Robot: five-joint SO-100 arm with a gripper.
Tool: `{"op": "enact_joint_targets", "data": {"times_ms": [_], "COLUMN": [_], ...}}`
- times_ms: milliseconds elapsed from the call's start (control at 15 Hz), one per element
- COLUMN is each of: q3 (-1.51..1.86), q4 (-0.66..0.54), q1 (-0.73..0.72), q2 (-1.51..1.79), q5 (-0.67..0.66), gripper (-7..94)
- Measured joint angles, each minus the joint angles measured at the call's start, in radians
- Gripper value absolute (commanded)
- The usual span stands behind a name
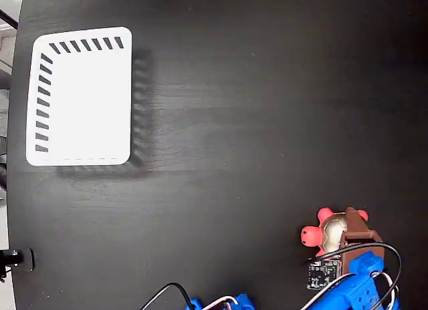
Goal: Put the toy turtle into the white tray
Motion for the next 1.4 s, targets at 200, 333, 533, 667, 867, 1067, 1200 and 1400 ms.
{"op": "enact_joint_targets", "data": {"times_ms": [200, 333, 533, 667, 867, 1067, 1200, 1400], "q3": [0.0, 0.0, 0.018, 0.018, 0.017, 0.014, 0.012, 0.012], "q4": [-0.015, -0.031, -0.041, -0.04, -0.023, -0.017, -0.017, -0.018], "q1": [0.0, 0.0, 0.0, -0.006, -0.018, -0.025, -0.04, -0.043], "q2": [0.0, 0.0, -0.003, -0.003, -0.002, -0.008, -0.006, -0.002], "q5": [0.026, 0.048, 0.057, 0.048, 0.0, -0.014, -0.012, 0.014], "gripper": [55, 55, 50, 46, 46, 18, -1, -1]}}
